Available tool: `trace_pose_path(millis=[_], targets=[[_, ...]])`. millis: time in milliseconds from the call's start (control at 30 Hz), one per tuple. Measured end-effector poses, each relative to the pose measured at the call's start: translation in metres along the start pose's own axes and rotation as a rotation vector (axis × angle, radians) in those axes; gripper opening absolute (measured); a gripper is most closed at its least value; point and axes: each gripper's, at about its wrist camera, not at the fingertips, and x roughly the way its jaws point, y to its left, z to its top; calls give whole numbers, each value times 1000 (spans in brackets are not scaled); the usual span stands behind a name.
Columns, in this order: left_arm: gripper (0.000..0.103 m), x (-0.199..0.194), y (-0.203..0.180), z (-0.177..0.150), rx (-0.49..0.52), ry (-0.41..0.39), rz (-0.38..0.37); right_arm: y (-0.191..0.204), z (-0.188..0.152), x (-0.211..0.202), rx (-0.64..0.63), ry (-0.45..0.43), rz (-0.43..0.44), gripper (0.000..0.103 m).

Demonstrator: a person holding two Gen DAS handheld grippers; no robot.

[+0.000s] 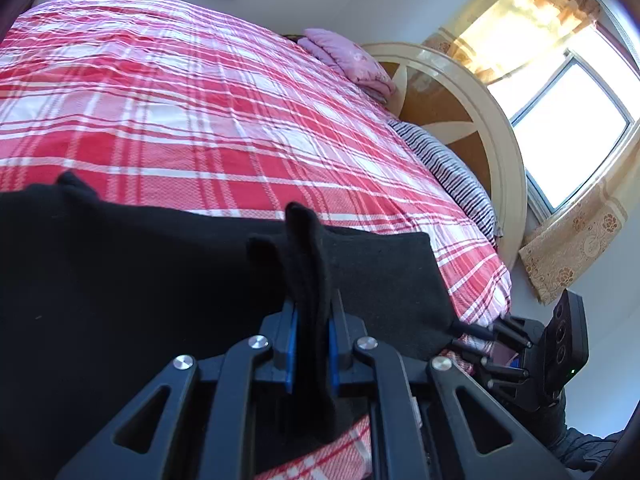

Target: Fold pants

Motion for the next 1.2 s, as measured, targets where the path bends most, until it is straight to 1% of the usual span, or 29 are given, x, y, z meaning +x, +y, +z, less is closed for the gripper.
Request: trace_pose_path(millis=[33, 100, 200, 267, 333, 367, 400, 433, 467, 500, 567, 600, 667, 700, 733, 767, 800, 833, 867, 900, 933, 967, 1033, 1100, 1133, 1200], targets=[[13, -1, 0, -1, 1, 0, 8, 2, -1, -4, -14, 2, -1, 8], [13, -2, 2, -1, 9, 0, 33, 5, -2, 1, -38, 19, -19, 9], [13, 5, 14, -4, -20, 19, 36, 2, -4, 9, -28, 35, -5, 9], [13, 8, 12, -7, 0, 21, 60, -3, 0, 6, -17, 40, 21, 9], [13, 7, 12, -7, 1, 17, 54, -12, 5, 1, 37, 32, 67, 9], [13, 8, 12, -6, 1, 14, 56, -18, 9, -2, 73, 17, 94, 12], [13, 9, 13, -6, 1, 14, 64, -21, 11, -4, 98, 4, 113, 16], [14, 11, 14, -7, 3, 17, 65, -27, 16, -3, 141, -12, 146, 34], [14, 14, 13, -8, 13, 17, 70, -32, 21, -1, 180, -18, 180, 57], [15, 15, 14, -9, 21, 11, 77, -40, 26, 5, 238, -23, 223, 63], [15, 15, 13, -11, 36, 2, 85, -51, 32, 18, 314, -20, 258, 63], [17, 14, 12, -11, 48, 1, 95, -61, 36, 29, 374, -8, 275, 63], [19, 13, 8, -11, 76, -2, 117, -73, 39, 47, 449, 6, 307, 63], [22, 12, 6, -12, 88, -7, 128, -77, 38, 55, 465, 8, 304, 63], [25, 12, 6, -12, 97, -9, 136, -85, 36, 67, 489, 19, 283, 63], [27, 10, 3, -13, 109, -14, 149, -90, 33, 73, 517, 27, 289, 63], [32, 9, 3, -13, 116, -19, 160, -94, 31, 75, 542, 24, 310, 63], [39, 6, 1, -15, 131, -31, 188, -94, 30, 69, 541, 11, 315, 63], [44, 3, -1, -16, 145, -42, 214, -91, 31, 63, 528, 9, 304, 63], [55, 1, -3, -17, 158, -53, 235, -89, 31, 56, 517, 8, 281, 63], [62, -1, -3, -18, 165, -58, 246, -86, 29, 47, 514, -1, 262, 63], [63, -1, -2, -20, 167, -56, 261, -82, 27, 40, 511, -10, 260, 63], [63, 1, -2, -22, 180, -50, 277, -76, 25, 31, 488, -11, 289, 63], [63, 3, -3, -22, 196, -47, 297, -61, 20, 22, 432, 2, 324, 63], [63, 3, -4, -23, 200, -48, 301, -52, 15, 19, 396, 15, 329, 63], [63, 4, -4, -24, 211, -48, 312, -40, 7, 26, 359, 57, 302, 63]])
